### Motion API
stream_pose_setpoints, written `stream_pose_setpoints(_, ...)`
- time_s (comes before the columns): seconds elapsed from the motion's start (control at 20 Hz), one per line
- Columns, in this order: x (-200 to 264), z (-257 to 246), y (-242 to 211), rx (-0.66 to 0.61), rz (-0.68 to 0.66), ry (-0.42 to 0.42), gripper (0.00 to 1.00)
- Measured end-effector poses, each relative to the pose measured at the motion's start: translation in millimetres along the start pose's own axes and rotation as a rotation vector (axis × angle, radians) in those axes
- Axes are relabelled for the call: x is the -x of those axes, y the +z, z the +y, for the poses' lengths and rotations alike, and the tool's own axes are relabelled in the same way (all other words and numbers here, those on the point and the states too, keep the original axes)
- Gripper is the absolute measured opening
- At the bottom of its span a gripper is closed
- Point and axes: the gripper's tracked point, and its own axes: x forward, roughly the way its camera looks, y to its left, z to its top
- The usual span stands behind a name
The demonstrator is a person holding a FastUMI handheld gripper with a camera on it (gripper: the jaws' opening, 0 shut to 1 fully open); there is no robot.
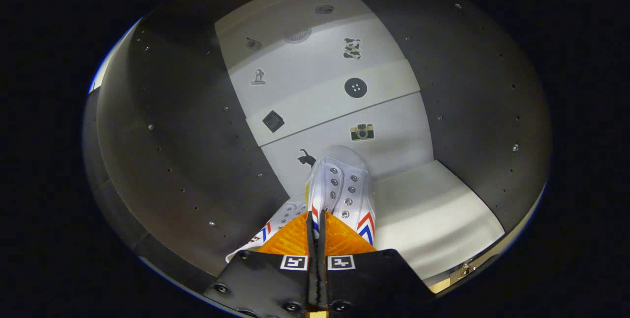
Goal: Open the shoe cabinet door, grab the shoes and put them into the shoe cabinet, then close the shoe cabinet door.
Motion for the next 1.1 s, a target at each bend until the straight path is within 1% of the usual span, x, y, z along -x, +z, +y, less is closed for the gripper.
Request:
stream_pose_setpoints(0.25,-27.5,-10.6,-16.3,-0.013,0.035,-0.026,0.01)
stream_pose_setpoints(0.35,-30.9,-6.9,-22.6,-0.017,0.048,-0.017,0.01)
stream_pose_setpoints(0.5,-27.3,-2.8,-22.2,0.006,0.038,-0.029,0.01)
stream_pose_setpoints(0.55,-19.3,1.8,-16.7,0.022,0.019,-0.021,0.07)
stream_pose_setpoints(0.65,-11.5,4.6,-4.2,0.067,-0.033,-0.034,0.31)
stream_pose_setpoints(0.7,-3.6,9.7,-0.7,0.079,-0.048,-0.032,0.37)
stream_pose_setpoints(0.8,17.1,17.0,3.1,0.098,-0.059,-0.027,0.69)
stream_pose_setpoints(0.9,46.1,27.8,13.6,0.135,-0.099,-0.025,1.0)
stream_pose_setpoints(0.95,64.0,33.4,18.2,0.157,-0.123,-0.022,0.98)
stream_pose_setpoints(1.1,125.2,55.8,28.6,0.224,-0.201,0.001,0.98)
